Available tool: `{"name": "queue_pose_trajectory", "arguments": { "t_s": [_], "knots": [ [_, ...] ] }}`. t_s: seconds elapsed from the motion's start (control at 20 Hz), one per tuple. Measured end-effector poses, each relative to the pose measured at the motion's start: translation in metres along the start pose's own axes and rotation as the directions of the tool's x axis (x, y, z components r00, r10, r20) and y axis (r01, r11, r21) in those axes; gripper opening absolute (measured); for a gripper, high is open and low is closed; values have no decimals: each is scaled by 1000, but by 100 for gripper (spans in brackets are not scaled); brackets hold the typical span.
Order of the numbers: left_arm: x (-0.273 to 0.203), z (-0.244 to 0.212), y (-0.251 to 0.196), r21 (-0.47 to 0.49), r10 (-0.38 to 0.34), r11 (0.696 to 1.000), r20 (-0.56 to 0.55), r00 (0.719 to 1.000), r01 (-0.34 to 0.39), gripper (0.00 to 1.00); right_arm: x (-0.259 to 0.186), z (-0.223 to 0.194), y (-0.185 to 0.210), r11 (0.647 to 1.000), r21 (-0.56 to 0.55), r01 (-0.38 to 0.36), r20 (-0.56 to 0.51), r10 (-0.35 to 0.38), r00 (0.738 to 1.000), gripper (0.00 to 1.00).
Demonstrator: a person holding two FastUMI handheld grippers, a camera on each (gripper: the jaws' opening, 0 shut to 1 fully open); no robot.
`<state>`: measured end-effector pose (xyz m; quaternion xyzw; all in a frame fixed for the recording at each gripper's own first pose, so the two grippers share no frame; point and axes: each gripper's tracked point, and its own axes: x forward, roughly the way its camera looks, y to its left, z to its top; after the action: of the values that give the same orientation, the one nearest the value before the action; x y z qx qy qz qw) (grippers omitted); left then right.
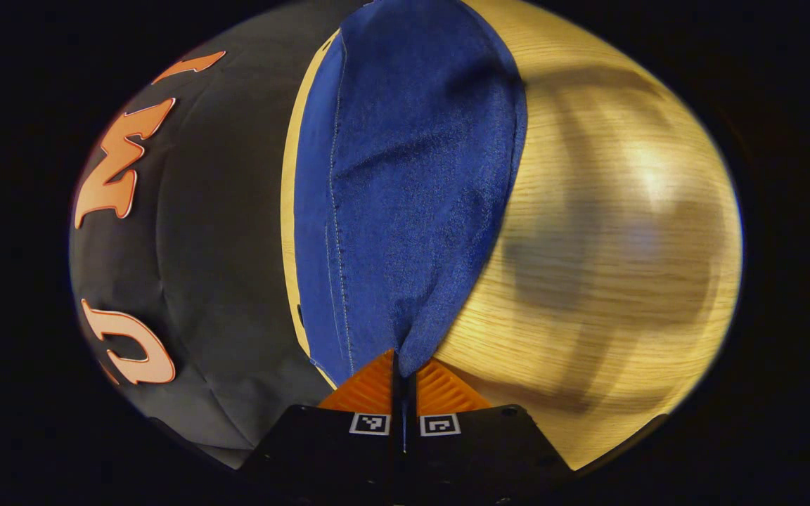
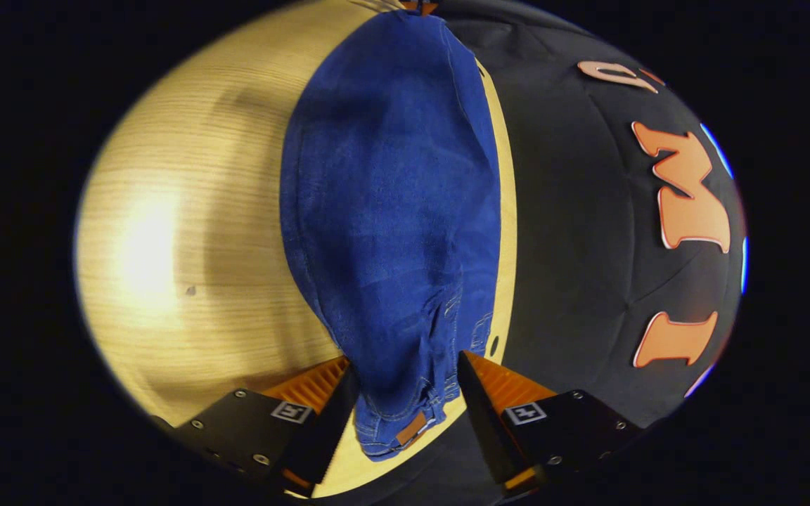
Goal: Grasp the waist and the cuffs of the jeans and fold them to make the two legs overlap; first hold the waist and fold one-third of the jeans toward the cuffs, then hold the cuffs and fold the remaining one-third in the same direction to finish folding.
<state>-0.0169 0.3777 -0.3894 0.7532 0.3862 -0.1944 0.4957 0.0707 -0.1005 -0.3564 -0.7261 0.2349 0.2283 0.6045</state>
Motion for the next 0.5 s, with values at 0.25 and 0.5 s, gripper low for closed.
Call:
{"name": "queue_pose_trajectory", "arguments": {
  "t_s": [0.25, 0.5],
  "knots": [
    [0, 0, -1, -28, -20, 999, 14, 1000, 20, 1, -6, 3, 1, 996, -84, 15, -3, -15, 1000, 6],
    [-9, 6, -1, -57, -92, 994, 33, 995, 94, 1, -13, -8, 2, 993, 66, -95, -11, 96, 995, 6]
  ]
}}
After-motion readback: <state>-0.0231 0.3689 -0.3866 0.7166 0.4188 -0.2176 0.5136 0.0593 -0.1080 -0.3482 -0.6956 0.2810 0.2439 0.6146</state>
